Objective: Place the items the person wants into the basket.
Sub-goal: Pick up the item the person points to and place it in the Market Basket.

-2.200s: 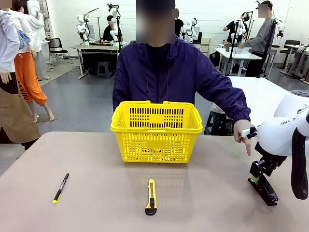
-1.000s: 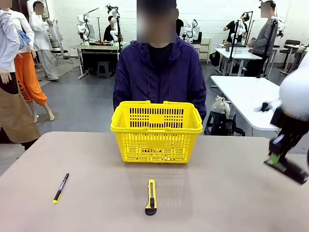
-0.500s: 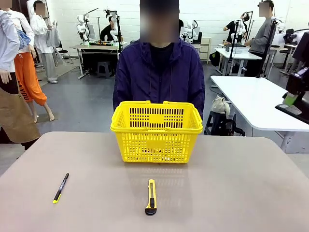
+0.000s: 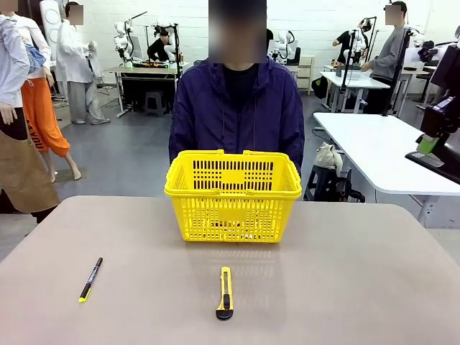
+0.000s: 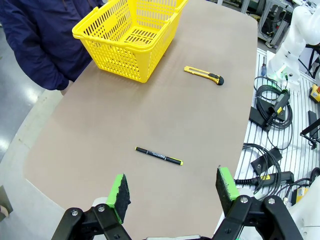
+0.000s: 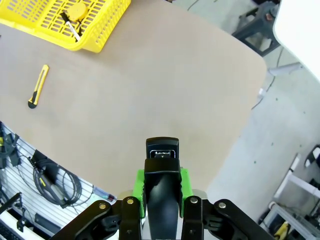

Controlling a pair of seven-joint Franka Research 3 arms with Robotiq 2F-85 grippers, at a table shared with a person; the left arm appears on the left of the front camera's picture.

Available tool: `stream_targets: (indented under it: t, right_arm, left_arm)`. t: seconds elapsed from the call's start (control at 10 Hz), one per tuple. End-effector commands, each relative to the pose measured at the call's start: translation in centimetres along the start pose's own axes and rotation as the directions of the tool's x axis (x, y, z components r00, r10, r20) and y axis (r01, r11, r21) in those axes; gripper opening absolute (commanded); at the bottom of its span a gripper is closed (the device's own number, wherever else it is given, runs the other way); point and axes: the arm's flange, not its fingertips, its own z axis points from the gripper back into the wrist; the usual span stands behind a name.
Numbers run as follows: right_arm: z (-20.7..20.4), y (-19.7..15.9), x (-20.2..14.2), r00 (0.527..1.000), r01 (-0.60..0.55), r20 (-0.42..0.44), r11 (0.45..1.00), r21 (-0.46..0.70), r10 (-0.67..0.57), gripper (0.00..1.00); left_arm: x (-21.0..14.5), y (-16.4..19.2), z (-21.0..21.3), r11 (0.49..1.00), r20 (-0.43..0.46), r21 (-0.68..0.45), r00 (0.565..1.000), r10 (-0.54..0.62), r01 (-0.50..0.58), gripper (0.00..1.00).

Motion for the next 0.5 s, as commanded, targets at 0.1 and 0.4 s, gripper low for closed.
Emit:
stream_targets:
  t: [0.1, 0.4]
  right_arm:
    - [0.0, 0.2, -0.3, 1.000, -0.008, -0.002, 1.000, -0.004, 0.008, 0.19]
    - [0.5, 1.4, 3.7, 0.988, -0.150, 0.025, 0.988, -0.046, 0.151, 0.32]
  left_arm:
    - [-0.1, 0.1, 0.2, 1.000, 0.020, -0.005, 1.000, -0.019, 0.019, 0.90]
    - [-0.1, 0.1, 0.2, 1.000, 0.020, -0.005, 1.000, -0.019, 0.019, 0.90]
